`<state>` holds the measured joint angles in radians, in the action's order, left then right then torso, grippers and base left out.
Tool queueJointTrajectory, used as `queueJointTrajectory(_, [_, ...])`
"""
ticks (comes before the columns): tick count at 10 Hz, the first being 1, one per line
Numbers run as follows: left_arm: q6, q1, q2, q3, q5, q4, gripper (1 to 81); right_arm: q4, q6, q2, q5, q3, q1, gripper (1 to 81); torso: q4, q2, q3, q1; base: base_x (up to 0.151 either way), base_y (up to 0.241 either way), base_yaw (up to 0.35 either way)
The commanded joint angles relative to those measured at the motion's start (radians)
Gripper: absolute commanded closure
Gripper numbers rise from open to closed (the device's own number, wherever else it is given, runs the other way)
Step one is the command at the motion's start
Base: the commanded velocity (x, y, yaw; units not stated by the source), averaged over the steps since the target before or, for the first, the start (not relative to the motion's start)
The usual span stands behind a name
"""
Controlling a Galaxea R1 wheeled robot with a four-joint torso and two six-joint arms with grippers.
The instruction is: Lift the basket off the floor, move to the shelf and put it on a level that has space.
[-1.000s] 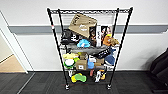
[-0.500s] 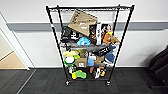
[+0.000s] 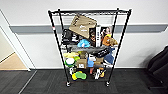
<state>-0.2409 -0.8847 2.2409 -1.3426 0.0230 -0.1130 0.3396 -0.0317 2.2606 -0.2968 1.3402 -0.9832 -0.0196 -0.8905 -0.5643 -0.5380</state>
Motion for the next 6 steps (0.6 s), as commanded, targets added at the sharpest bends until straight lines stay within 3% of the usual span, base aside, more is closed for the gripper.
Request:
queueJointTrajectory(1, [-0.008, 0.103, -0.027, 0.075, -0.012, -0.013, 81.1, -0.016, -0.001, -0.025, 0.033, -0.083, 0.094, 81.1, 0.0, 0.096, 0.064, 0.062, 0.0, 0.0, 0.0])
queueJointTrajectory(3, [-0.006, 0.1, -0.027, 0.075, -0.014, -0.013, 81.1, -0.016, -0.001, -0.025, 0.033, -0.081, 0.093, 81.1, 0.0, 0.165, 0.105, 0.107, 0.0, 0.0, 0.0])
queueJointTrajectory(4, [-0.006, 0.098, -0.029, 0.075, -0.012, -0.013, 81.1, -0.016, -0.001, -0.025, 0.033, -0.081, 0.094, 81.1, 0.025, 0.199, 0.126, 0.13, 0.0, 0.0, 0.0])
queueJointTrajectory(5, [-0.006, 0.098, -0.029, 0.075, -0.012, -0.013, 81.1, -0.016, -0.002, -0.024, 0.033, -0.083, 0.094, 81.1, 0.073, 0.233, 0.147, 0.152, 0.0, 0.0, 0.0])
queueJointTrajectory(6, [-0.006, 0.098, -0.03, 0.077, -0.012, -0.013, 81.1, -0.016, -0.002, -0.022, 0.033, -0.081, 0.094, 81.1, 0.086, 0.264, 0.167, 0.172, 0.0, 0.0, 0.0])
